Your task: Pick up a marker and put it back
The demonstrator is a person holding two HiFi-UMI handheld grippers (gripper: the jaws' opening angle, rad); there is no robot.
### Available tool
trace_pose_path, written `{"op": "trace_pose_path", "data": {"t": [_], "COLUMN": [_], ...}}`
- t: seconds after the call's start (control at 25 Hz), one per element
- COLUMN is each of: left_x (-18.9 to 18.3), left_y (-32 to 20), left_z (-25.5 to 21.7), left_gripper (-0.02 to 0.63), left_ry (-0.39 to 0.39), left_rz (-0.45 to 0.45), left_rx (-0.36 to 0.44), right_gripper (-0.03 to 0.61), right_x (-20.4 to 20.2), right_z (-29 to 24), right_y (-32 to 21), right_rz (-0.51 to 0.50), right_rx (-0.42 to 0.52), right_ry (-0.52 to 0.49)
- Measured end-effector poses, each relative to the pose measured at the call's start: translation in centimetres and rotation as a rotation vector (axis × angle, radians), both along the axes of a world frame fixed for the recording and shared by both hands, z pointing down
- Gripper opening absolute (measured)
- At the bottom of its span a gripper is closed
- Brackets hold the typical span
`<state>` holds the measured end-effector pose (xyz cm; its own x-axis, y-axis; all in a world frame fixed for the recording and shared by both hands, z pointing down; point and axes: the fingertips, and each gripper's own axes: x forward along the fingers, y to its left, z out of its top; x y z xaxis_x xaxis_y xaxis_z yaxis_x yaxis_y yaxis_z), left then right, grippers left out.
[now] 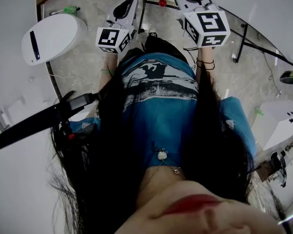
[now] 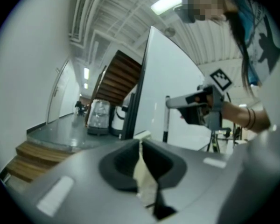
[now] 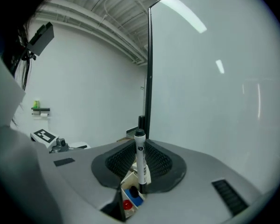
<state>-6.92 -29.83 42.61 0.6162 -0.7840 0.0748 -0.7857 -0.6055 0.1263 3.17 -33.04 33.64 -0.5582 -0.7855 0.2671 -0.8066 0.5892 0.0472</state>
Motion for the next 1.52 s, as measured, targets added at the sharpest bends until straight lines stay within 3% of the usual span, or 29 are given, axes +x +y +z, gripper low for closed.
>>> {"op": "trace_pose_path", "data": {"t": [0.24,0.52,0.84,1.28,1.52], "left_x": [1.1,1.0,0.8,0.5,0.7], "left_y": [0.2,0.3,0.5,0.4,0.4], "left_z": [-0.1,0.1,0.6,0.8,0.9], "left_gripper": [0.008,0.008,0.008,0.008,0.008], "left_ry": [-0.006,-0.013,-0.017,-0.013,-0.016], "left_rz": [0.038,0.037,0.029,0.013,0.016], "left_rx": [0.002,-0.003,-0.014,-0.019,-0.024], "right_gripper": [0.074,0.074,0.074,0.074,0.075], "right_x": [2.2,2.4,1.8,-1.4,-2.8], "right_z": [-3.4,-0.4,4.6,10.7,11.7], "right_y": [0.7,0.4,-0.2,-0.9,-1.7], "right_rz": [0.046,0.061,0.031,-0.074,-0.105], "right_rx": [0.055,0.000,-0.087,-0.180,-0.186], "right_ry": [-0.068,-0.042,0.019,0.190,0.222]}}
